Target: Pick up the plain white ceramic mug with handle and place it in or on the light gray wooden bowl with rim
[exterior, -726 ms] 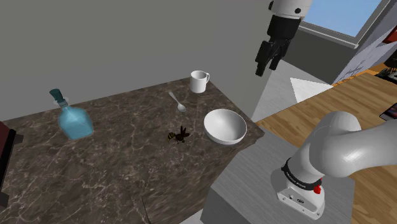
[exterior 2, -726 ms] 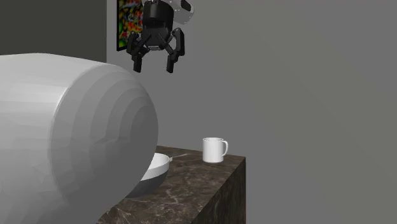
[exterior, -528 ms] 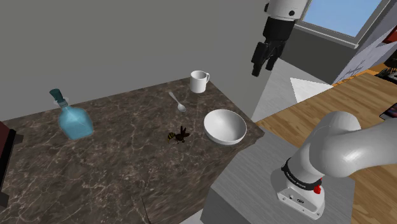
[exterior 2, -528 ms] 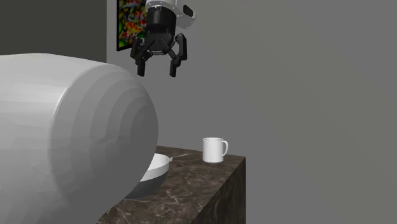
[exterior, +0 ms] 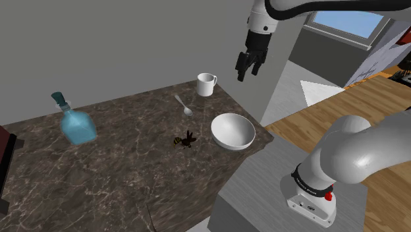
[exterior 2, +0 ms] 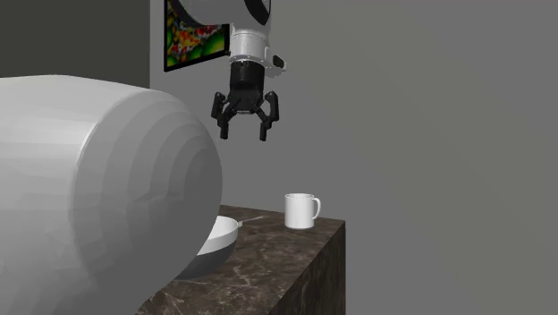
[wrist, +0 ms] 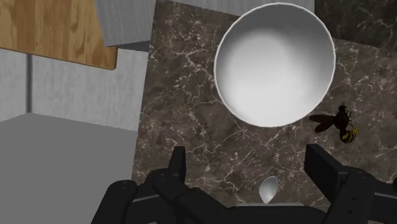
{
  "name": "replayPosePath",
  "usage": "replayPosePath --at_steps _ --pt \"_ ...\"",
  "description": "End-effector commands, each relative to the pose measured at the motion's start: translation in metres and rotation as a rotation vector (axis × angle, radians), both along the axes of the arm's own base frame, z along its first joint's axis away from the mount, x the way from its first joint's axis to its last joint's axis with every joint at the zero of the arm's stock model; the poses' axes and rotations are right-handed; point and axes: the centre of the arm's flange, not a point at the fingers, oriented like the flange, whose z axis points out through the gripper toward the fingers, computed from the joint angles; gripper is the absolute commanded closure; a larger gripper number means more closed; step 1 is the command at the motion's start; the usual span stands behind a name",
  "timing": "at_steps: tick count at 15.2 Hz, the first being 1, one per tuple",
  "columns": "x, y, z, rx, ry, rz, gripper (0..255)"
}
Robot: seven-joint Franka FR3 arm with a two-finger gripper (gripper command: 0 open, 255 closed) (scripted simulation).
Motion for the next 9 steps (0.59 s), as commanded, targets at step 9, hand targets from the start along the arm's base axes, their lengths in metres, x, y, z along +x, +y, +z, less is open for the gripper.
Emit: replayPosePath --at_steps 9 --pt "0.111 -0.021 -0.061 -0.027 -0.022 0.019 0"
